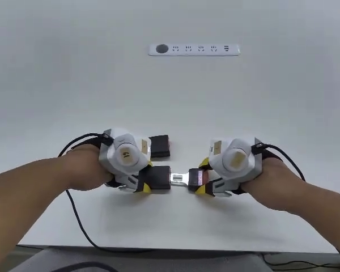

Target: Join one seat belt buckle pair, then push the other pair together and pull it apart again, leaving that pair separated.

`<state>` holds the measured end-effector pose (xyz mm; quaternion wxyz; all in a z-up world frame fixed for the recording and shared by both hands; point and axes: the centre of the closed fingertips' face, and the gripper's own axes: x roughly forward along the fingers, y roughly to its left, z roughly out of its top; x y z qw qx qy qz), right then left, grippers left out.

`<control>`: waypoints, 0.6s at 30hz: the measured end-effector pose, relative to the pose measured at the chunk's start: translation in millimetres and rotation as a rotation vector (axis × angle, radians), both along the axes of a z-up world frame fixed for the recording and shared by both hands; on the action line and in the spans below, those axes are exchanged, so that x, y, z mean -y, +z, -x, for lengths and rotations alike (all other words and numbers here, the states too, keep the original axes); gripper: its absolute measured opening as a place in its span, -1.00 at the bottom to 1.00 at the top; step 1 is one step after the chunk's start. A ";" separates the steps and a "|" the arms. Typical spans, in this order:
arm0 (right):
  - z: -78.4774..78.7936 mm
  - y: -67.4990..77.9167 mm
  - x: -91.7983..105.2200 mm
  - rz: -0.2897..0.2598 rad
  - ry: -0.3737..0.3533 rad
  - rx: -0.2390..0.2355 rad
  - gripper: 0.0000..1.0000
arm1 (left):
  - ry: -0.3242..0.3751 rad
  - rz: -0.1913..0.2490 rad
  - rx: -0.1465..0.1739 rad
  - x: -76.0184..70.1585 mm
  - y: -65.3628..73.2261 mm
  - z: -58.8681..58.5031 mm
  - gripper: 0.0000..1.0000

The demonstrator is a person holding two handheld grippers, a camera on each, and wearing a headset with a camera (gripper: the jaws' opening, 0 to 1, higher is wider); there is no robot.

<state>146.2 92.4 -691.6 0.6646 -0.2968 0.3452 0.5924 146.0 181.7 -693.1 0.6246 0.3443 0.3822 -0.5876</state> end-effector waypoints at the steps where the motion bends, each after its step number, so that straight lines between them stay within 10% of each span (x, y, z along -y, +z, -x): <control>1: -0.1 0.1 -0.4 0.001 0.002 0.002 -0.36 | -0.001 0.000 0.000 0.0 0.0 0.0 -0.32; 18: -0.7 0.7 -12.1 -0.044 0.019 -0.006 -0.37 | -0.013 0.013 0.002 1.0 1.4 1.0 -0.33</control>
